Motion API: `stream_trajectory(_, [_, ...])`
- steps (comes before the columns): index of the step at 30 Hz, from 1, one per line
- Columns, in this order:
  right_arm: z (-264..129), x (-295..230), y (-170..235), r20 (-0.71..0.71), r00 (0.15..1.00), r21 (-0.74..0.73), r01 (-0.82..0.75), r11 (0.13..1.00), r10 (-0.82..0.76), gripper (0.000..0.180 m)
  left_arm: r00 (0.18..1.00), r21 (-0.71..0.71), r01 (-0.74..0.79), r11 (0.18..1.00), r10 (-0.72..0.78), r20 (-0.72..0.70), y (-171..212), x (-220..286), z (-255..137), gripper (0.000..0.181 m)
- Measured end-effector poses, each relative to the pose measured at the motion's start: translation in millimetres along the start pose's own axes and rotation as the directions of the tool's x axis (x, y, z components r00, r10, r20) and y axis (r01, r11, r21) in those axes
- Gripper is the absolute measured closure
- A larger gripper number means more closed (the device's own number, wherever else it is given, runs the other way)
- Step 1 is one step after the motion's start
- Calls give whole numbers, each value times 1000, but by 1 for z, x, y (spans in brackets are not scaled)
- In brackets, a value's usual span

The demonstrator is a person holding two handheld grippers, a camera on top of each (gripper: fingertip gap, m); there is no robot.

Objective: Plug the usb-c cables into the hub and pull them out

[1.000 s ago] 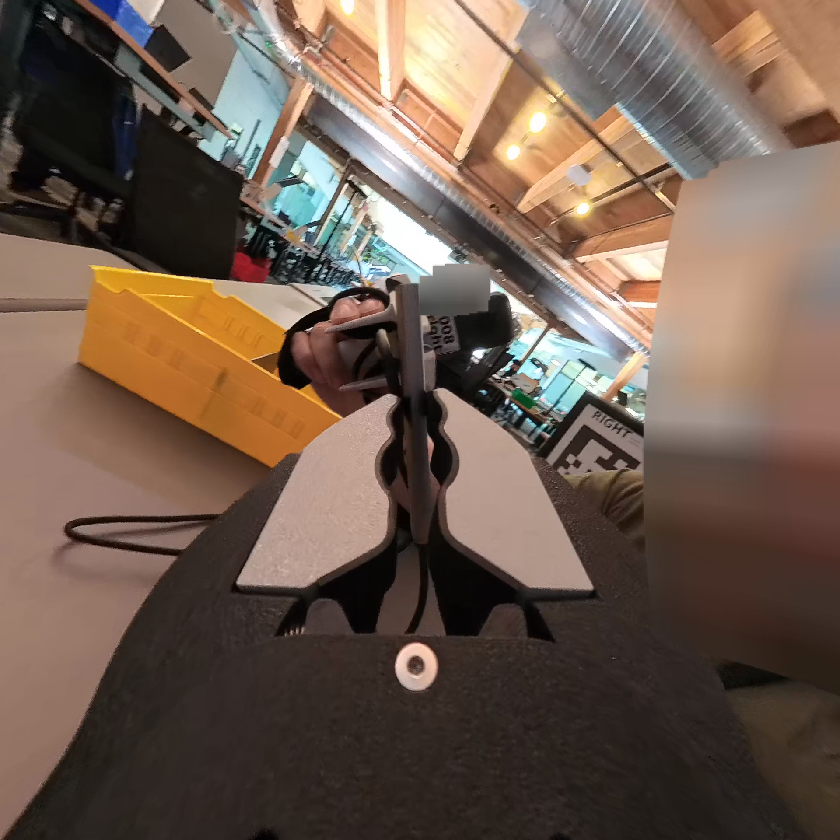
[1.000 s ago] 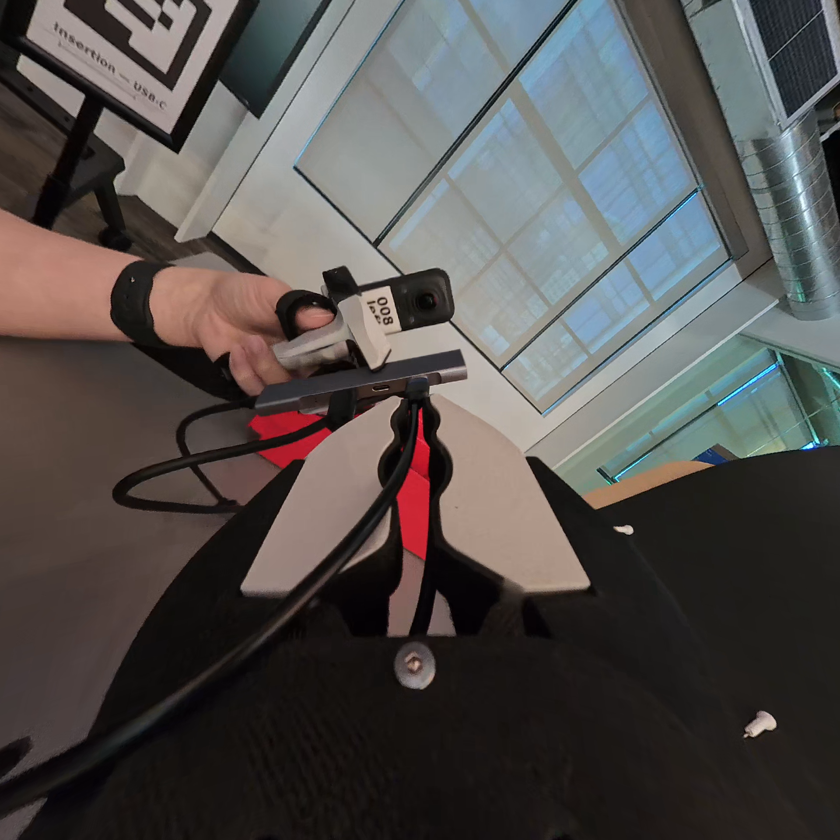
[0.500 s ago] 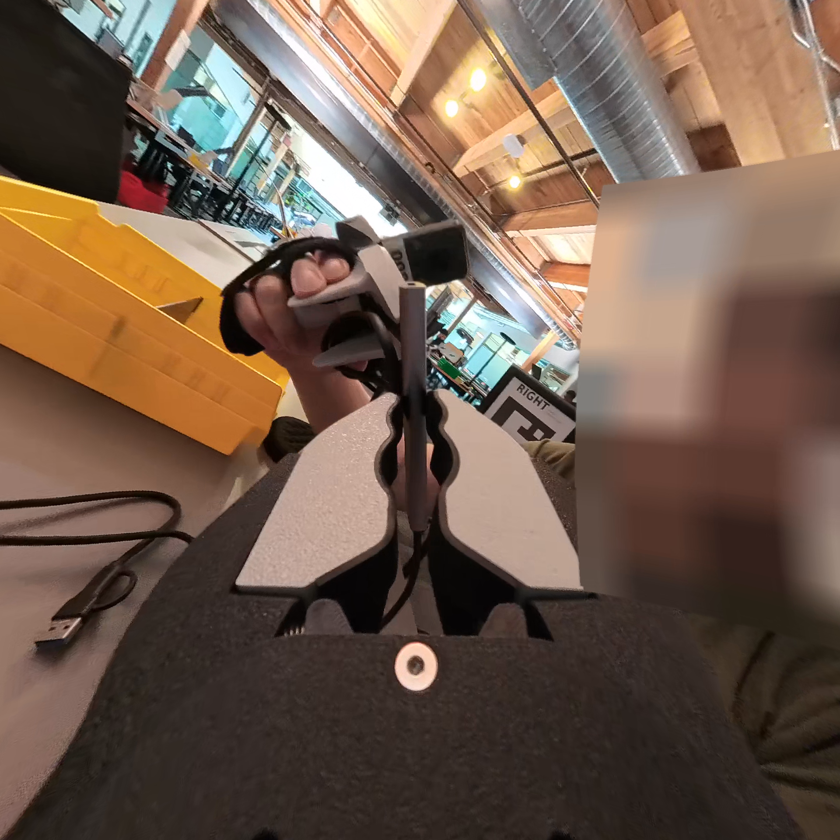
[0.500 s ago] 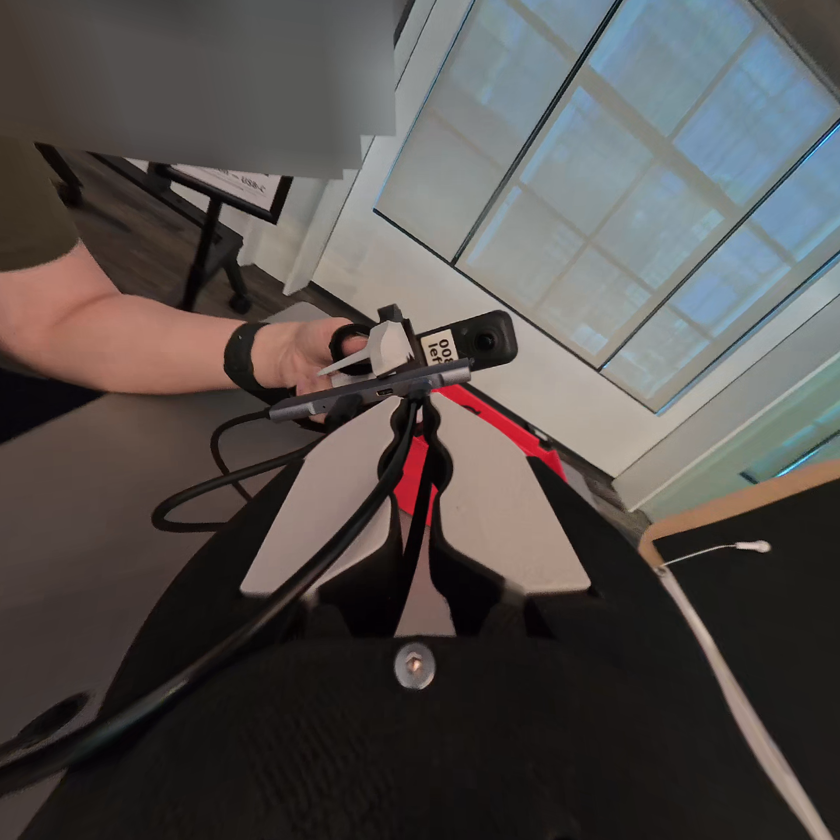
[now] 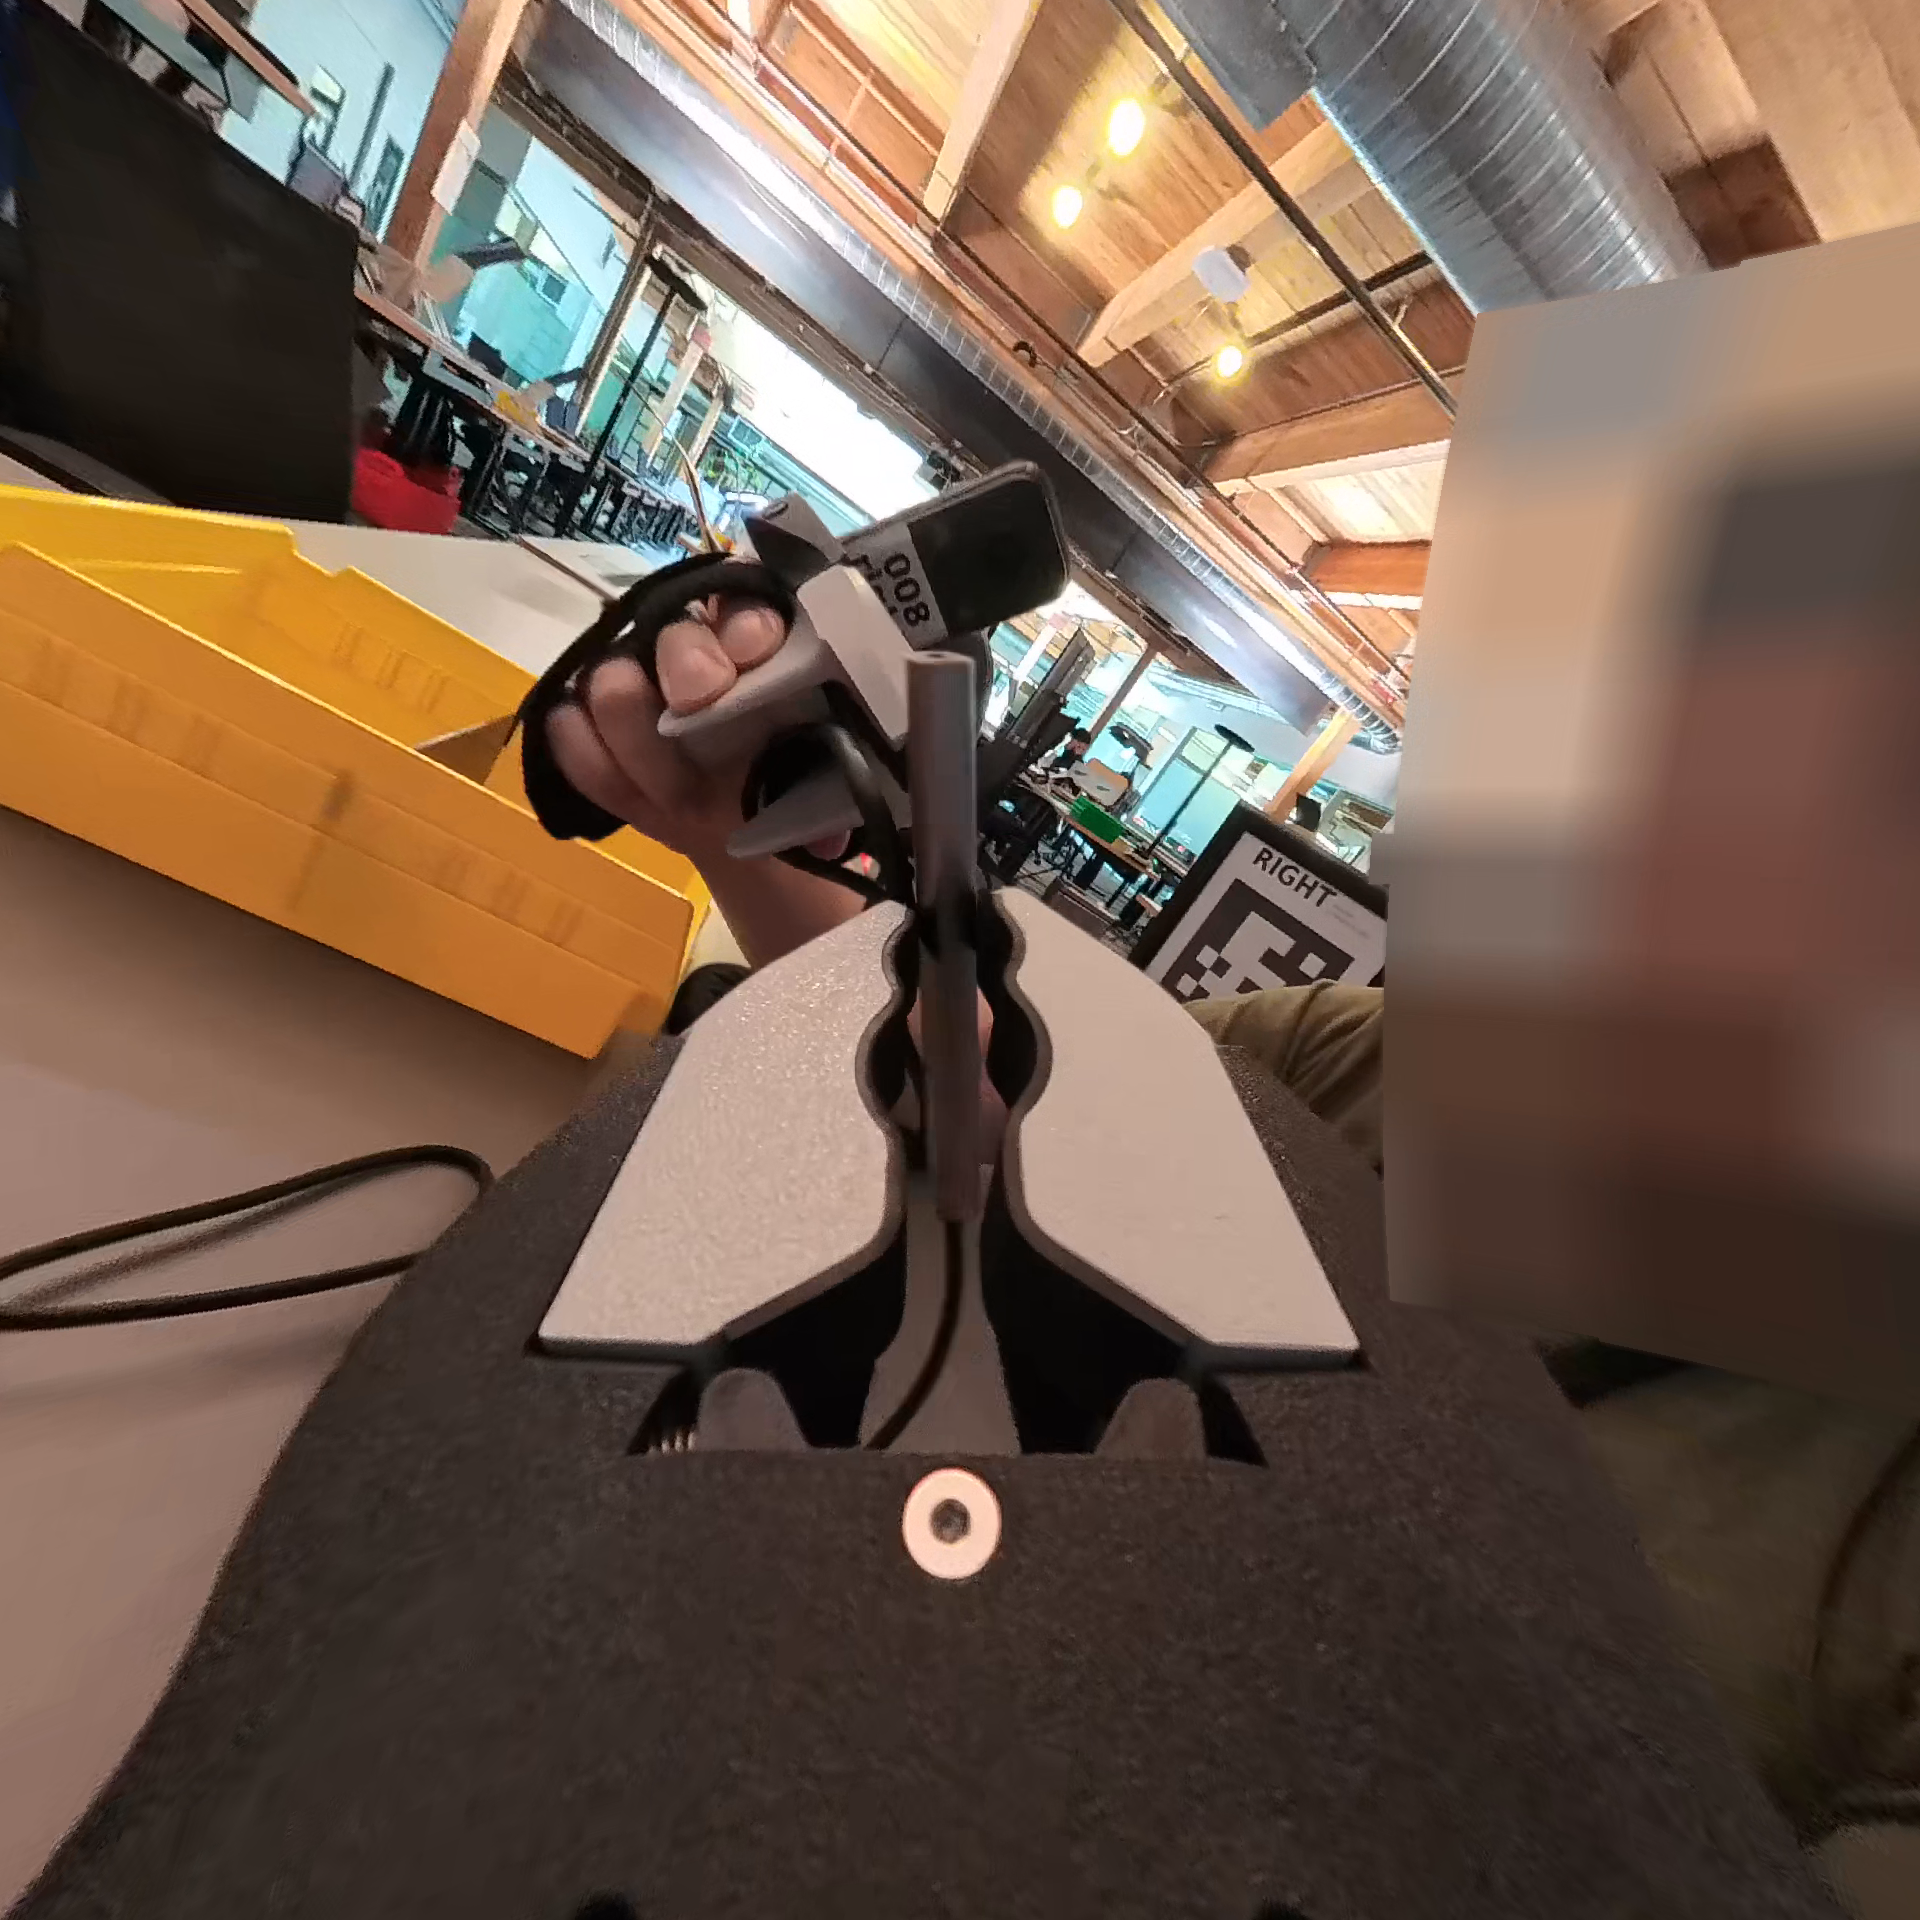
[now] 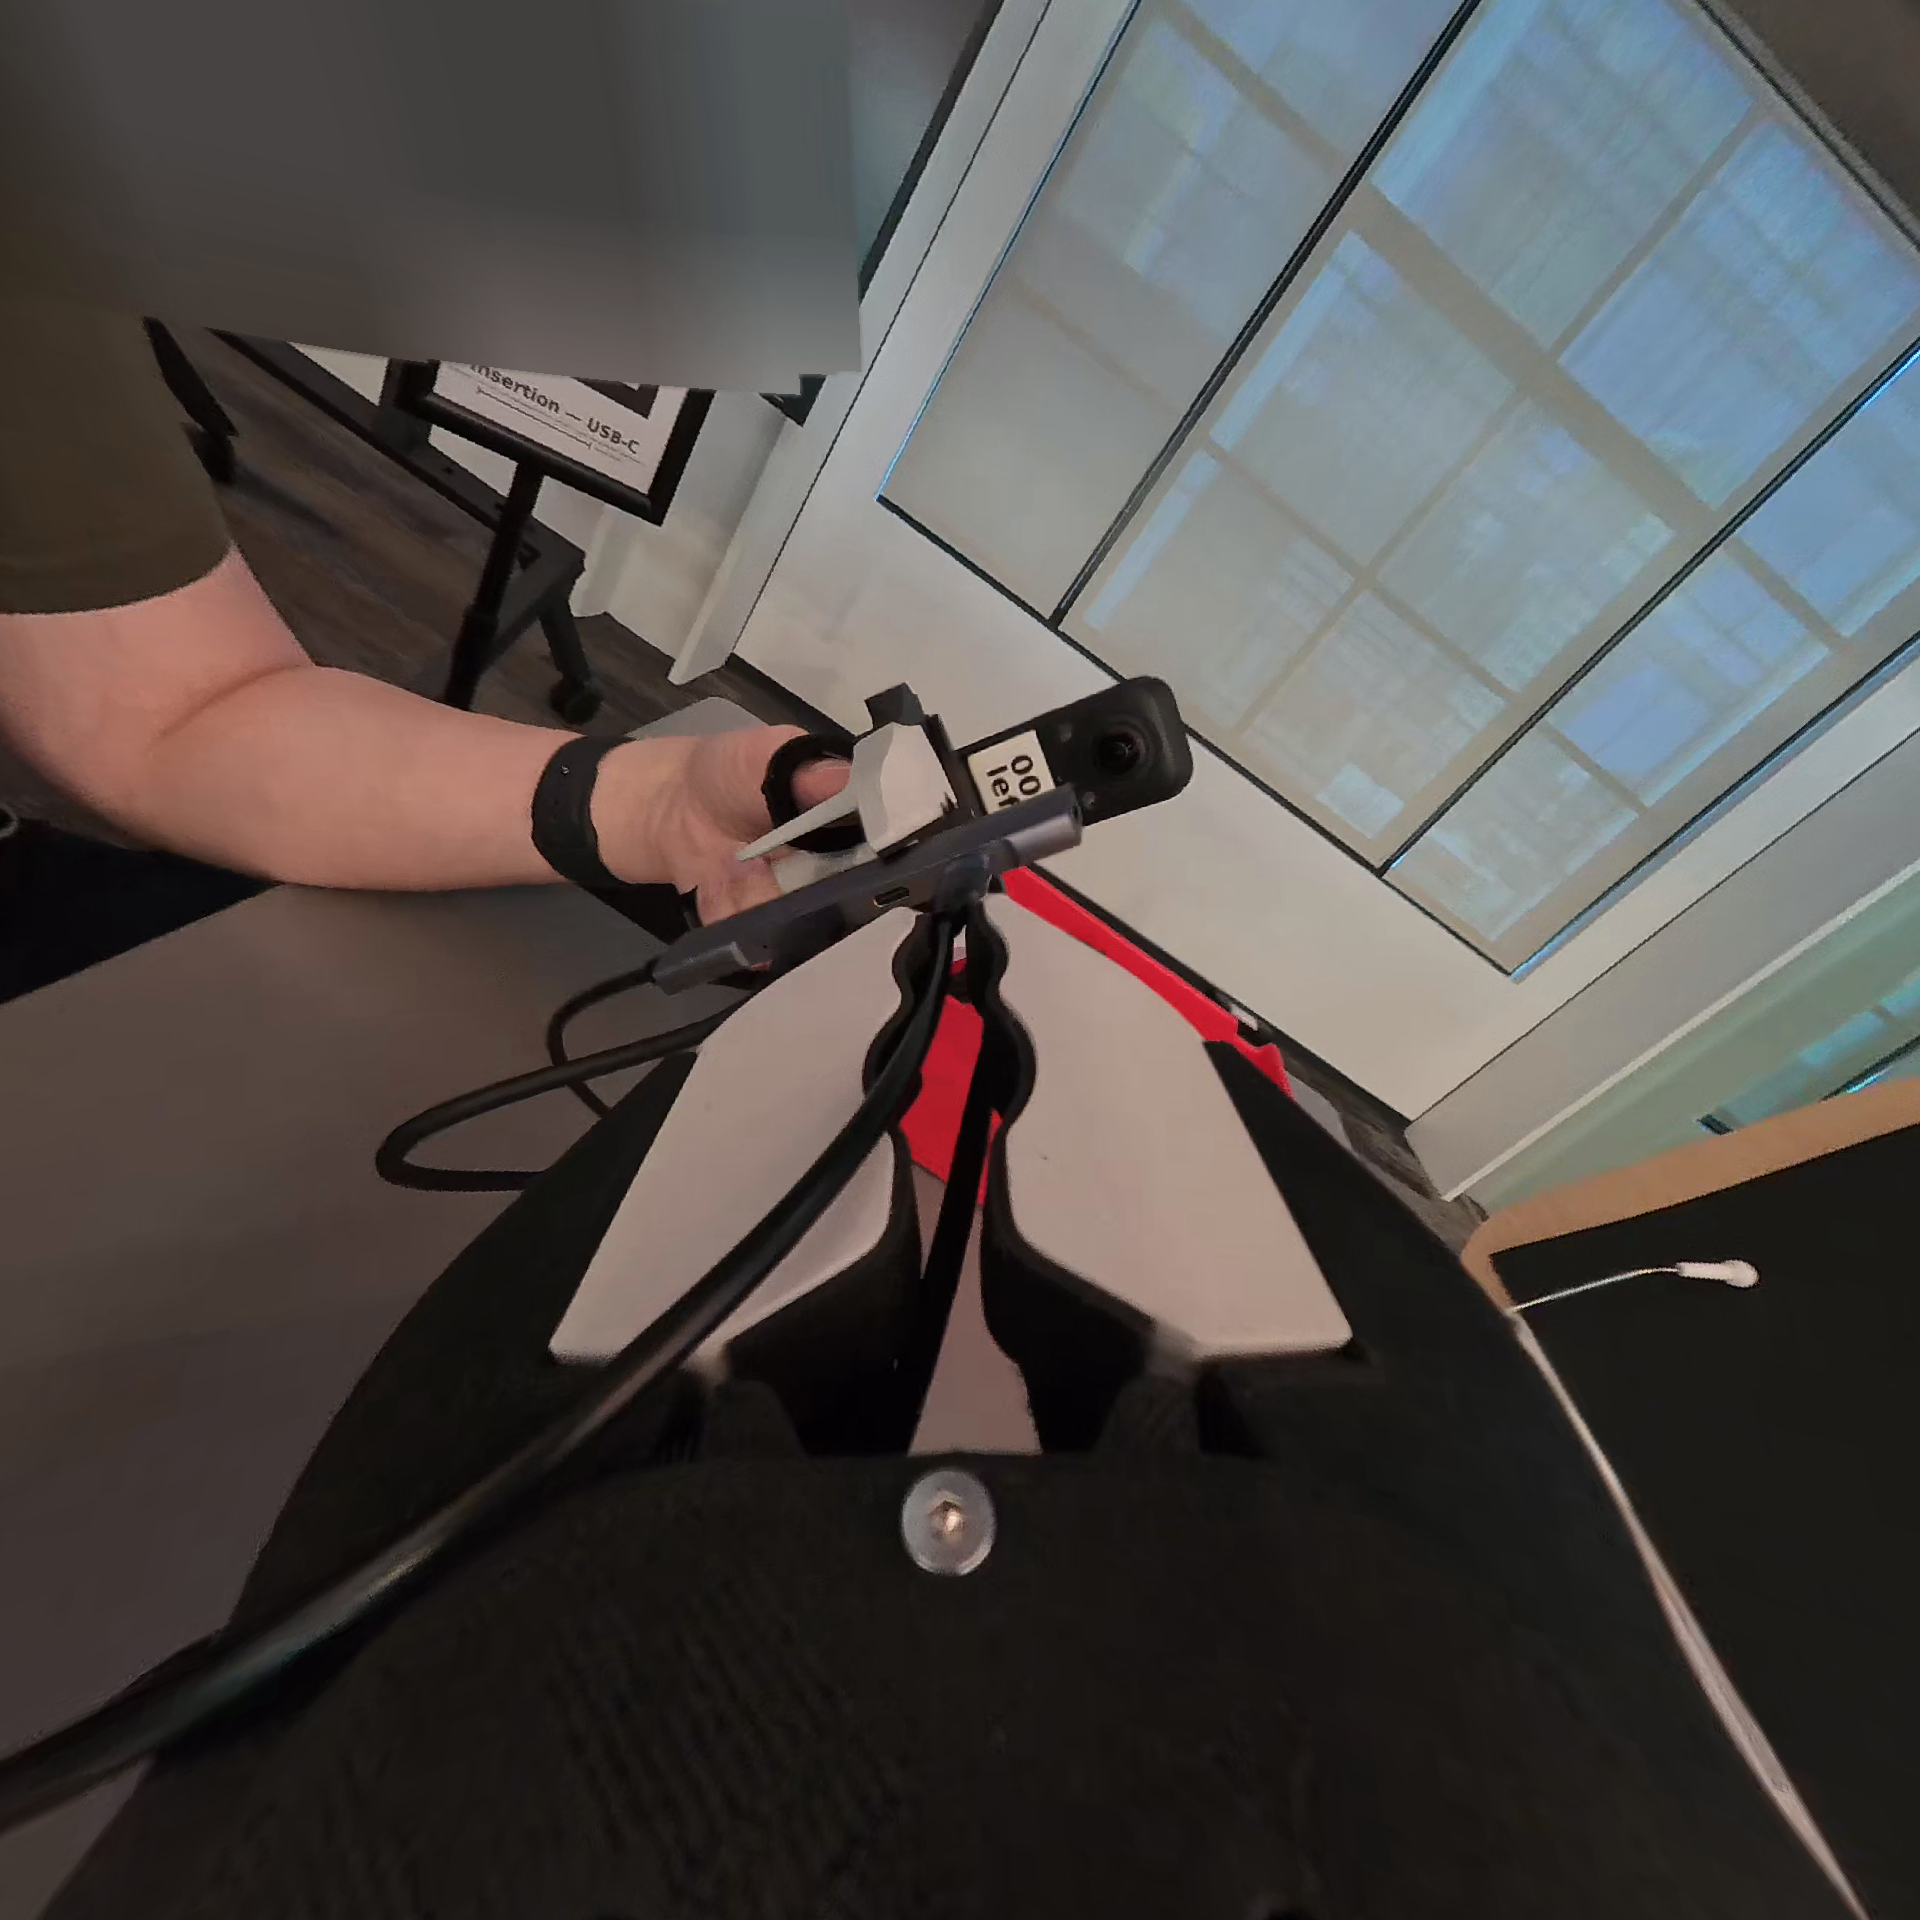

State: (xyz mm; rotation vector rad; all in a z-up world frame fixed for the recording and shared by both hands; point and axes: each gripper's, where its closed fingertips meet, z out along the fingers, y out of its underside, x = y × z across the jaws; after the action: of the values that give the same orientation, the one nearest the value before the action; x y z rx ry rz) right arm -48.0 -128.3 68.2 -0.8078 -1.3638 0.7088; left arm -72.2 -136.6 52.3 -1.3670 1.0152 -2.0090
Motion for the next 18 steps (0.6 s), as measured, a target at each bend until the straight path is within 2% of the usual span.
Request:
stream_trajectory(5, [3, -1, 7, 1, 1000, -58, 22, 998, -22, 172, 1000, 47, -6, 999, 5, 14, -7, -3, -3, 171])
stream_trajectory(9, [8, -5, 16, 16, 999, -115, 36, 993, -34, 173, 991, 42, -83, 996, 78, 112, -9, -11, -6, 167])
stream_trajectory(11, [10, -7, 17, 20, 999, -119, 47, 992, -45, 173, 982, 11, -116, 993, 113, 152, -7, -13, -8, 172])
stream_trajectory(18, [12, -15, 10, 74, 997, -64, 7, 998, -2, 173, 995, -34, -71, 997, 74, 70, 0, -4, -8, 172])
